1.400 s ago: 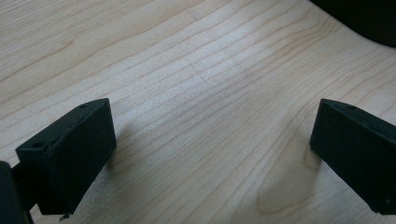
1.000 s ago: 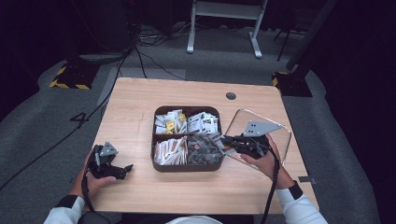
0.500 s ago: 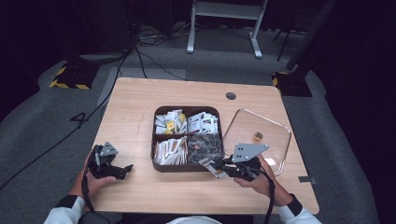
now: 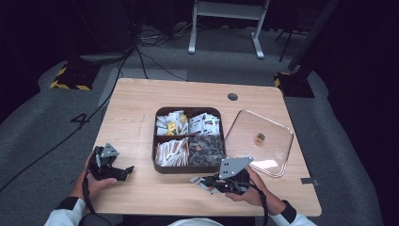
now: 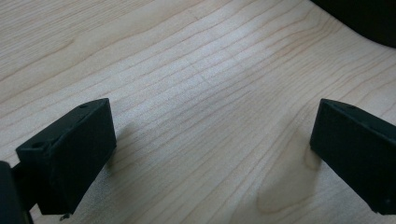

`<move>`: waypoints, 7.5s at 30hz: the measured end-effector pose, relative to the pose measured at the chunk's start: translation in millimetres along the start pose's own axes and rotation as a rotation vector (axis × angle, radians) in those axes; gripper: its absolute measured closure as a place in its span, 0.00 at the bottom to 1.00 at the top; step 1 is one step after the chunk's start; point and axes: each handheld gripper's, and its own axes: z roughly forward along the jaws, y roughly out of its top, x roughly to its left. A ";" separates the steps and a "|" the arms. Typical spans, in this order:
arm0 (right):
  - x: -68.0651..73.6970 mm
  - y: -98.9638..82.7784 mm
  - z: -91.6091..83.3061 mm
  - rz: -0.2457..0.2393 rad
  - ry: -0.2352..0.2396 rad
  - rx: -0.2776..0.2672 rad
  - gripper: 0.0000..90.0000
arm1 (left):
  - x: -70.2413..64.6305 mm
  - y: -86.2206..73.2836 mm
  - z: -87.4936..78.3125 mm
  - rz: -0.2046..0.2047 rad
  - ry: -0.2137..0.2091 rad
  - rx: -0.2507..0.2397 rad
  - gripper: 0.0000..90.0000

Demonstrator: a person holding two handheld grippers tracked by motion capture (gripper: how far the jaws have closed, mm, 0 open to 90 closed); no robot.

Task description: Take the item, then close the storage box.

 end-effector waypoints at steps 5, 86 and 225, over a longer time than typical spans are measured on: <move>0.8 -2.4 12.6 0.003 0.026 0.029 0.98 | 0.0 0.0 0.0 0.000 0.000 0.000 0.01; -113.4 -69.7 -89.2 0.240 -0.494 0.050 0.30 | -0.2 -0.1 0.1 -0.004 -0.001 0.000 0.01; -167.7 29.7 -19.3 0.210 -0.414 -0.003 0.66 | 0.9 1.6 1.2 0.007 -0.010 0.003 0.00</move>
